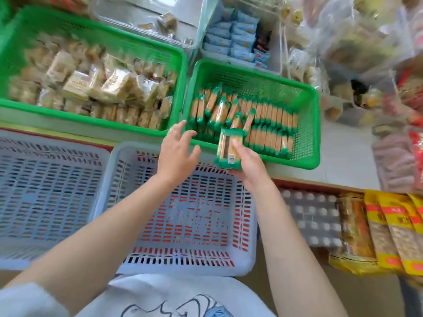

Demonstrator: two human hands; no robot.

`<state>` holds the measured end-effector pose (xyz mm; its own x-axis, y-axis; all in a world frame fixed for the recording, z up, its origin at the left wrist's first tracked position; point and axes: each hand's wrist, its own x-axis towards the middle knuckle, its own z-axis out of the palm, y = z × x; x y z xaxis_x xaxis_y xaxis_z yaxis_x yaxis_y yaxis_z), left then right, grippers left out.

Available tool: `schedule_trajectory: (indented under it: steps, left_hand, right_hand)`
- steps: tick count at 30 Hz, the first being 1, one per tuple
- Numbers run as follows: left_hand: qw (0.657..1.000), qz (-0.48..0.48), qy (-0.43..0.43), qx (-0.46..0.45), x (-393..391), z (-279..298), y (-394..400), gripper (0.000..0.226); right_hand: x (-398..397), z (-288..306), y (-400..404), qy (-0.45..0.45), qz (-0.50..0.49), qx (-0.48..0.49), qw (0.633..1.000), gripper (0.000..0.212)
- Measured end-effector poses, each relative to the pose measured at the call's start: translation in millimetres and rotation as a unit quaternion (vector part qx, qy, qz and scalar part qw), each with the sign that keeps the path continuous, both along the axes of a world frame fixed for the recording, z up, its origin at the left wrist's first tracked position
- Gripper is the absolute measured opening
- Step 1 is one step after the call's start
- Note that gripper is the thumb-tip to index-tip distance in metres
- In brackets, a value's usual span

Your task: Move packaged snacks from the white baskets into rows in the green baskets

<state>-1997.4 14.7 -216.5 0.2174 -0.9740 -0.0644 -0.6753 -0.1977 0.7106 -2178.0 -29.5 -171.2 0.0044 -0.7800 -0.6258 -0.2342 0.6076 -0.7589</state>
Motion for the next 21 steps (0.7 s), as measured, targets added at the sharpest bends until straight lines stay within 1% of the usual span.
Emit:
schedule_trajectory:
  steps: [1,3,5,6,7,9,11,12,14,16,18,20,21]
  left_hand:
    - [0.999,-0.024,-0.035,0.014,-8.9,-3.5,-11.9,0.054]
    - [0.991,-0.047,-0.095,0.084,-19.2,-15.4,-30.8,0.068]
    - [0.979,-0.059,-0.121,0.154,-21.3,-29.4,-36.8,0.074]
    - [0.975,-0.068,-0.128,0.169,-21.0,-35.0,-35.7,0.076]
    - [0.973,-0.074,-0.135,0.172,-20.3,-39.2,-33.4,0.077]
    - [0.972,-0.076,-0.143,0.172,-19.3,-43.2,-30.5,0.079]
    - [0.971,-0.073,-0.149,0.171,-19.5,-43.0,-30.9,0.081]
    - [0.97,-0.071,-0.154,0.172,-20.1,-42.6,-31.3,0.081]
    - [0.969,-0.071,-0.159,0.175,-21.1,-41.8,-30.9,0.082]
    - [0.97,-0.071,-0.156,0.173,-20.9,-41.1,-30.0,0.082]
    - [0.972,-0.071,-0.143,0.173,-19.7,-40.2,-30.6,0.08]
    - [0.977,-0.072,-0.111,0.166,-16.0,-37.7,-29.9,0.075]
    - [0.982,-0.073,-0.09,0.15,-12.8,-35.3,-27.3,0.071]
  right_hand:
    - [-12.1,6.7,-15.2,0.021,-0.012,-0.032,0.999,0.031]
    - [-29.4,17.9,-45.4,0.085,-0.031,-0.092,0.992,0.025]
    - [-39.3,16.6,-73.6,0.181,-0.041,-0.148,0.971,0.028]
    - [-42.9,9.3,-86.5,0.227,-0.03,-0.158,0.96,0.031]
    - [-44.2,2.5,-96.3,0.278,0.001,-0.16,0.947,0.036]
    - [-43.9,-12.0,-105.5,0.358,0.132,-0.112,0.918,0.052]
    - [-42.6,-29.6,-106.2,0.368,0.252,-0.047,0.894,0.069]
    - [-41.1,-34.1,-104.2,0.361,0.274,-0.034,0.891,0.073]
    - [-39.8,-43.6,-98.6,0.369,0.272,-0.047,0.888,0.073]
    - [-37.2,-46.7,-90.5,0.398,0.245,-0.083,0.88,0.065]
    - [-30.4,-43.0,-74.0,0.416,0.198,-0.172,0.871,0.048]
    - [-15.8,-35.6,-49.6,0.383,0.166,-0.287,0.863,0.028]
    - [-5.6,-30.7,-35.4,0.342,0.172,-0.317,0.868,0.021]
